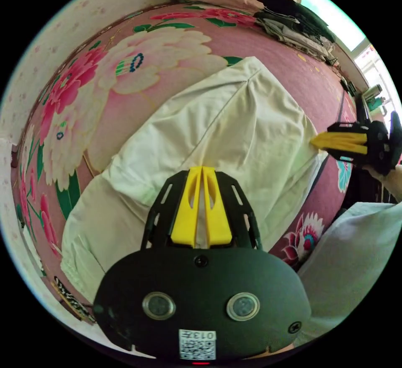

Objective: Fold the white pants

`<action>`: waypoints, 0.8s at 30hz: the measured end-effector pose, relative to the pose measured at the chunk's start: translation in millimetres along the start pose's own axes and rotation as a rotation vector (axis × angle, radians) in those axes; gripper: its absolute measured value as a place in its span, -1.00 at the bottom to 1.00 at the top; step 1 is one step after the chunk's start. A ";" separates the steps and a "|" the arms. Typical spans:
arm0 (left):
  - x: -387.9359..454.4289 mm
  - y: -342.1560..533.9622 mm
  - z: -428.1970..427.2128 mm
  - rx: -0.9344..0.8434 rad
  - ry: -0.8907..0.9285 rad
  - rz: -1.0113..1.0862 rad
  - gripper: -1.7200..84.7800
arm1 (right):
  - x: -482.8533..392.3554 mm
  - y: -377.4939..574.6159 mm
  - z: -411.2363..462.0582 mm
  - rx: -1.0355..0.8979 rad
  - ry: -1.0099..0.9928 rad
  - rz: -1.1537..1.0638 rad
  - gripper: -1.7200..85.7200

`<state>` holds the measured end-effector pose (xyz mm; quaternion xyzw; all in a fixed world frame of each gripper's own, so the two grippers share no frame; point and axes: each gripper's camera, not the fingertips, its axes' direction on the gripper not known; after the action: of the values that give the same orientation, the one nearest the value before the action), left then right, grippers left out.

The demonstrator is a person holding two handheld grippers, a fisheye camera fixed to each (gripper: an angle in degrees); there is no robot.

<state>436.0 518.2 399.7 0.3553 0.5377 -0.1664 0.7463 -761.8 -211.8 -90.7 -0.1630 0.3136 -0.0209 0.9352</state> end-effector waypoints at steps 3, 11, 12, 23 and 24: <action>-19.1 11.2 1.0 -0.004 0.112 -0.131 -0.97 | 5.0 -1.4 3.2 0.036 -0.016 0.048 -0.96; -1.6 63.6 -9.2 -0.126 -0.231 0.044 -0.97 | 26.7 -90.2 -60.0 0.191 -0.077 -0.034 -0.96; -7.5 73.8 0.4 -0.123 -0.205 0.014 -0.97 | 23.7 -106.9 -56.4 0.203 -0.097 -0.056 -0.96; -123.8 256.5 -84.9 0.283 -0.180 -0.859 -0.76 | 30.0 -250.6 -78.2 0.213 -0.278 -0.317 -0.89; -138.0 289.9 -87.2 0.292 -0.194 -0.988 -0.68 | 23.4 -276.4 -80.8 0.246 -0.294 -0.360 -0.85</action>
<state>508.5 762.3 613.9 0.1425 0.5406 -0.6039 0.5680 -773.5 -500.2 -77.1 -0.1024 0.1357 -0.2009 0.9647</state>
